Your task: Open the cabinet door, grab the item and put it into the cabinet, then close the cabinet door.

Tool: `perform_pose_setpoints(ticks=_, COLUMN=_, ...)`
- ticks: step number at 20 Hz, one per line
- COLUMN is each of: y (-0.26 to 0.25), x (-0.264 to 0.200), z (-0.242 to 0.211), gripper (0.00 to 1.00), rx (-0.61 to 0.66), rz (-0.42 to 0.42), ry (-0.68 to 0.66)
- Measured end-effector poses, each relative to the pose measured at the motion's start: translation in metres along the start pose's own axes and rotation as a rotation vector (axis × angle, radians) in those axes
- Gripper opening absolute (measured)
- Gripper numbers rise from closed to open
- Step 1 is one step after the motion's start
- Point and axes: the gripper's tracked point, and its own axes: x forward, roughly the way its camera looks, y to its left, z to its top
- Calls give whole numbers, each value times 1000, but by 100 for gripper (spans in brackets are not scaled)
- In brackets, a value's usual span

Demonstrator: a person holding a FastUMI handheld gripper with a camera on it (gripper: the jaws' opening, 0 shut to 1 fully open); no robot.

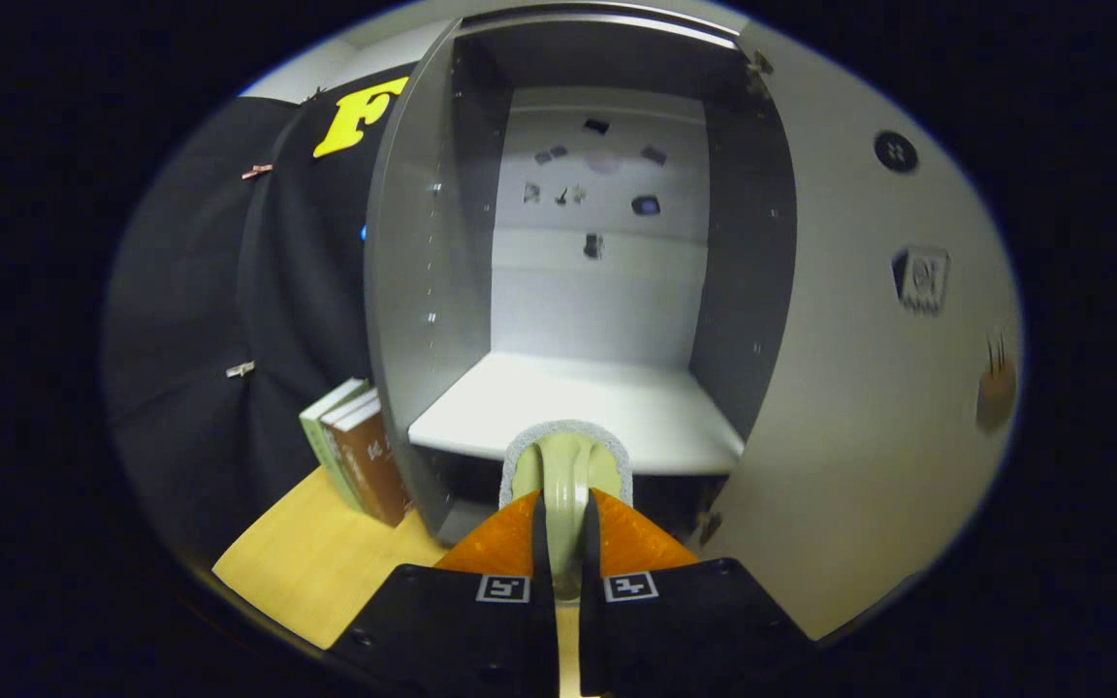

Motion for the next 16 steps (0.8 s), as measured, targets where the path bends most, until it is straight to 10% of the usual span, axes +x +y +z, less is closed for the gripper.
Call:
perform_pose_setpoints(ticks=7, y=-22, x=101, z=73, gripper=12, rx=39, rz=-19, ry=-72)
perform_pose_setpoints(ticks=16, y=-20, x=192, z=44, gripper=12, rx=78, rz=6, ry=32)
